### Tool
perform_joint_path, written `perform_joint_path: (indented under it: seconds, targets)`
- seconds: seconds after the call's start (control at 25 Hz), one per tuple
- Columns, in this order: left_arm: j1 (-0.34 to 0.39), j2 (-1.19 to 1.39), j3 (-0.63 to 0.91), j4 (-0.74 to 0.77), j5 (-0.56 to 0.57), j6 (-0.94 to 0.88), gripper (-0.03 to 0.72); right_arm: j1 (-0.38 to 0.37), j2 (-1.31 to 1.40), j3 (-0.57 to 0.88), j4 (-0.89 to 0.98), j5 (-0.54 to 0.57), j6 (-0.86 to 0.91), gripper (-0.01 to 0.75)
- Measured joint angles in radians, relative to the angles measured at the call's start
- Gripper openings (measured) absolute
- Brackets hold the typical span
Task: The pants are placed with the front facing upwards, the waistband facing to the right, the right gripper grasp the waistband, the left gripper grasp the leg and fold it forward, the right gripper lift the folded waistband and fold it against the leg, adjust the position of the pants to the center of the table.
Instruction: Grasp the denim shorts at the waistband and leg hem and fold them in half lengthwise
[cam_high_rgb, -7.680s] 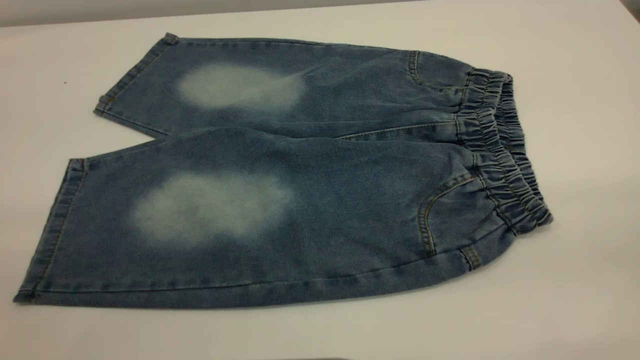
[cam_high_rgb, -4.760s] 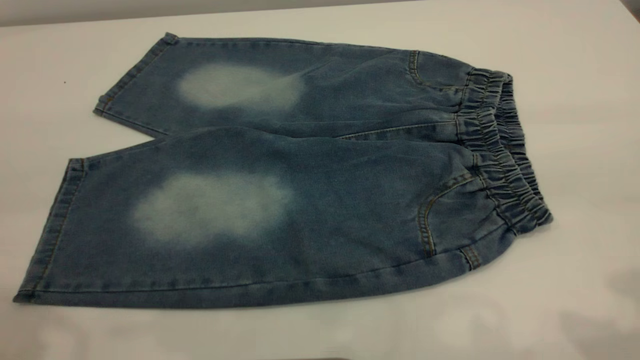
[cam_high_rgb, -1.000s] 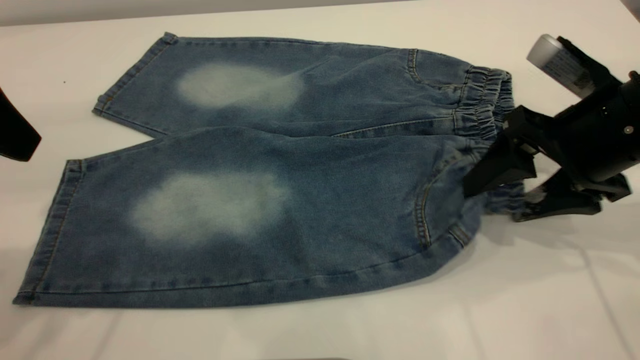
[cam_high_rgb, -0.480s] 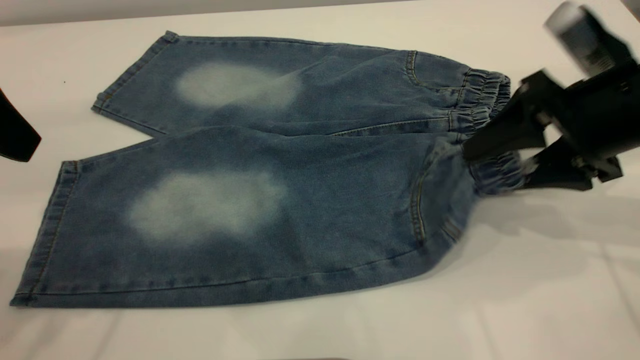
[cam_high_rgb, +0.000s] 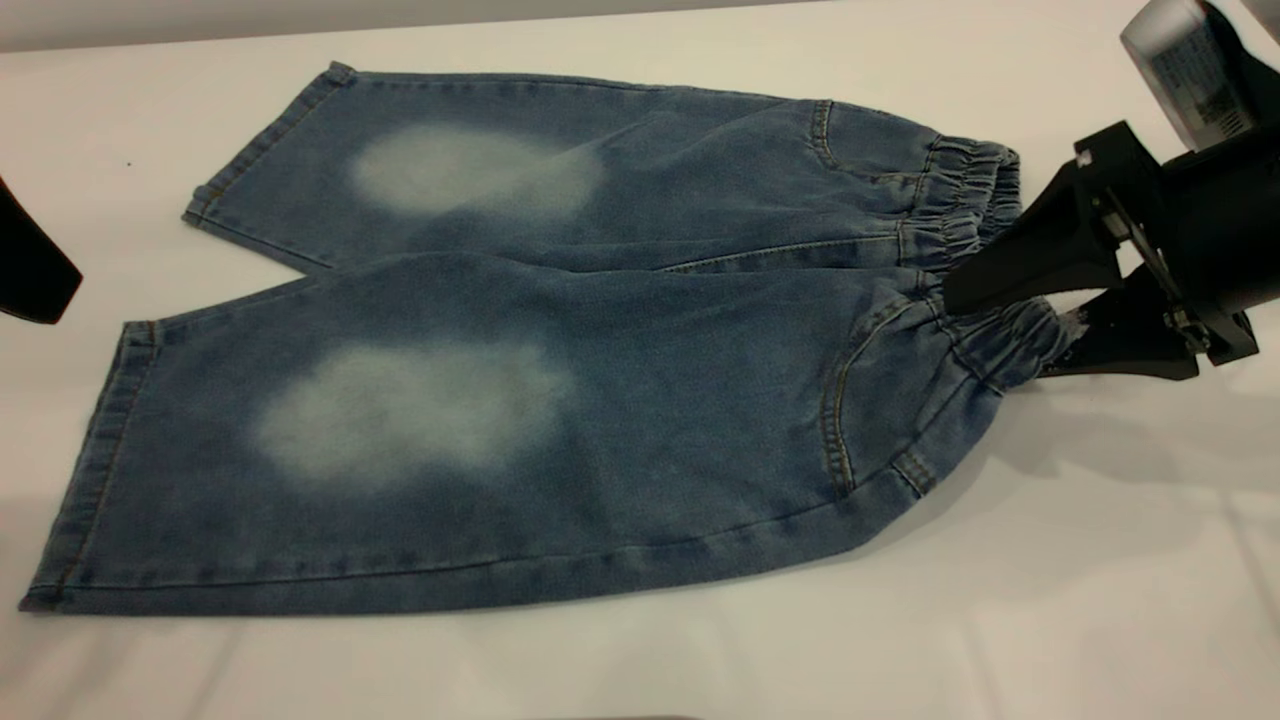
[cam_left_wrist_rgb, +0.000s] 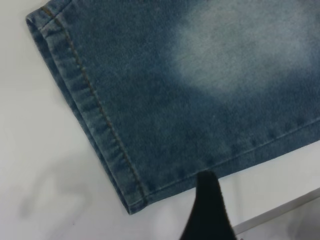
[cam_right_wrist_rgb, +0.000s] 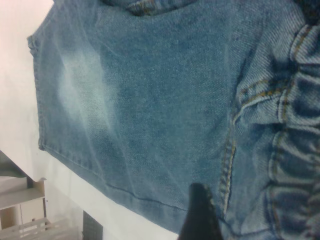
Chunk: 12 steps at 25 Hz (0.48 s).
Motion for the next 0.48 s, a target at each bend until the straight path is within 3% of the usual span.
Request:
perform_joint_path:
  seconds: [0.48]
  targets:
    - [0.0,0.0,0.0,0.0,0.001,0.0,0.485,0.0,0.005,0.0,-0.036,-0.034,0.038,0.396]
